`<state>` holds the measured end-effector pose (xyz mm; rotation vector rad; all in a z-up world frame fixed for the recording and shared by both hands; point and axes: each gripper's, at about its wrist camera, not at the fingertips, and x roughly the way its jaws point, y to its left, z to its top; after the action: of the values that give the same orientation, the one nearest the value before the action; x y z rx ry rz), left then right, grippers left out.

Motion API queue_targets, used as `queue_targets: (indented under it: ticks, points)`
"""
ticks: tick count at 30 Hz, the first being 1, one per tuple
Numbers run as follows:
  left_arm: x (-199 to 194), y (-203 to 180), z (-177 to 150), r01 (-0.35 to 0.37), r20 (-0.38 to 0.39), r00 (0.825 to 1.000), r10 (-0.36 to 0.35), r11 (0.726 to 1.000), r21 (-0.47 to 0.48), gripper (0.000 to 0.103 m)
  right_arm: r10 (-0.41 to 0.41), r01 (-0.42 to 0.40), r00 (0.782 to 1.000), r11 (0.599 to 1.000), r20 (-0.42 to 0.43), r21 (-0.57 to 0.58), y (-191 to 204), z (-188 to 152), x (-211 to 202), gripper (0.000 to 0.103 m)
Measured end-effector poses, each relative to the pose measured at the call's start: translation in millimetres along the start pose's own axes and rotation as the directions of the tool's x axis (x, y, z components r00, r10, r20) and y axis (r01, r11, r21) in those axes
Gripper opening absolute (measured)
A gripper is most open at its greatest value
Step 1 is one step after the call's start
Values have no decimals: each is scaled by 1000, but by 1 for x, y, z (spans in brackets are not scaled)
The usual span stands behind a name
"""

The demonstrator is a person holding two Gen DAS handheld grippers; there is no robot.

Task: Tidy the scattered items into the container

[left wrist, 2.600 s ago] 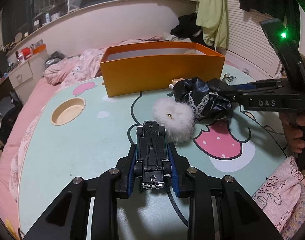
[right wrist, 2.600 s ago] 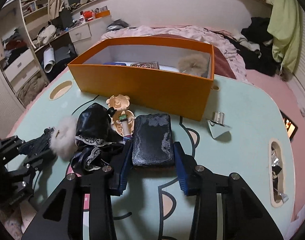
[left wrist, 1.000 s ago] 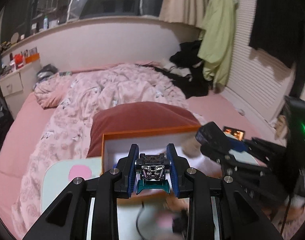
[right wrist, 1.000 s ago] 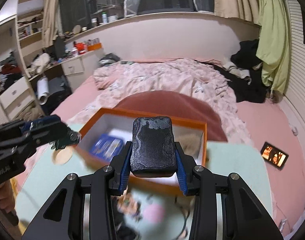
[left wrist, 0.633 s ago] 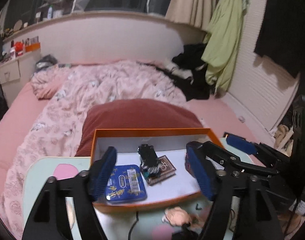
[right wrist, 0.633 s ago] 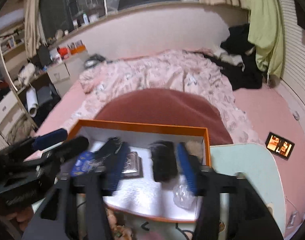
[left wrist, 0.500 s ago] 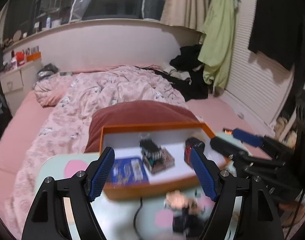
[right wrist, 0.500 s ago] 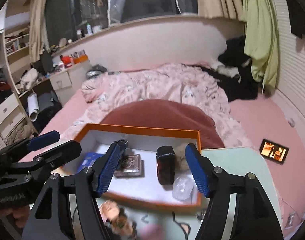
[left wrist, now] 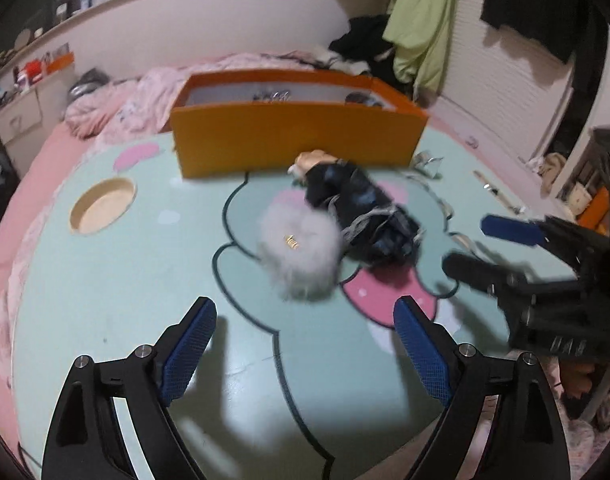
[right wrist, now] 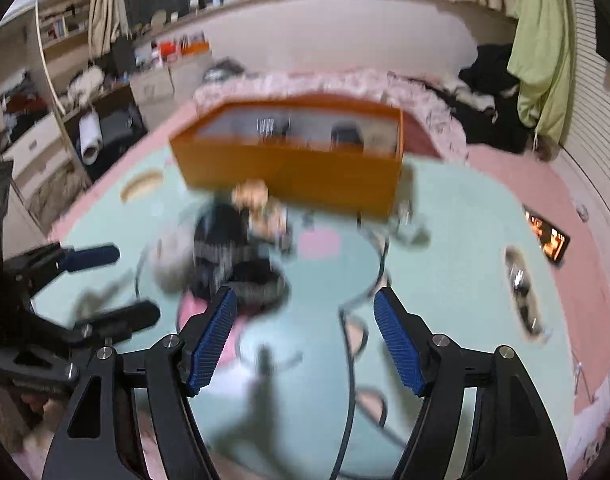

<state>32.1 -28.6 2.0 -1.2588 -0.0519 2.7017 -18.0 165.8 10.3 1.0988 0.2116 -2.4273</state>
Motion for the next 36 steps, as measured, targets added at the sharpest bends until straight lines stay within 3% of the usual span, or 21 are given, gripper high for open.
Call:
queue_targets:
  ticks: [2,5,7,13,36]
  points:
    - [5,5,0,-30,-21,999,29,999,-22,93,-25,24,999,999,-23,-22,5,-9,8,71]
    - [12,1,-6,-127,-5,992,127,991,34,103,-28,28,999,999,-25,-28,8,-16,14,77]
    - [11,1,-7,-115,-1,993,115,993,31,103,-29,28,999,999,-26,-18,6,-18,15,84]
    - [9,7,-9,-122,5,992,122,992,19,103,-25,25,1000,999,-14,-24,8,-20,16,89]
    - [11,3,-9,-123,7,992,123,992,16,103,-24,24,1000,999,-13,-28,10,-21,16,91]
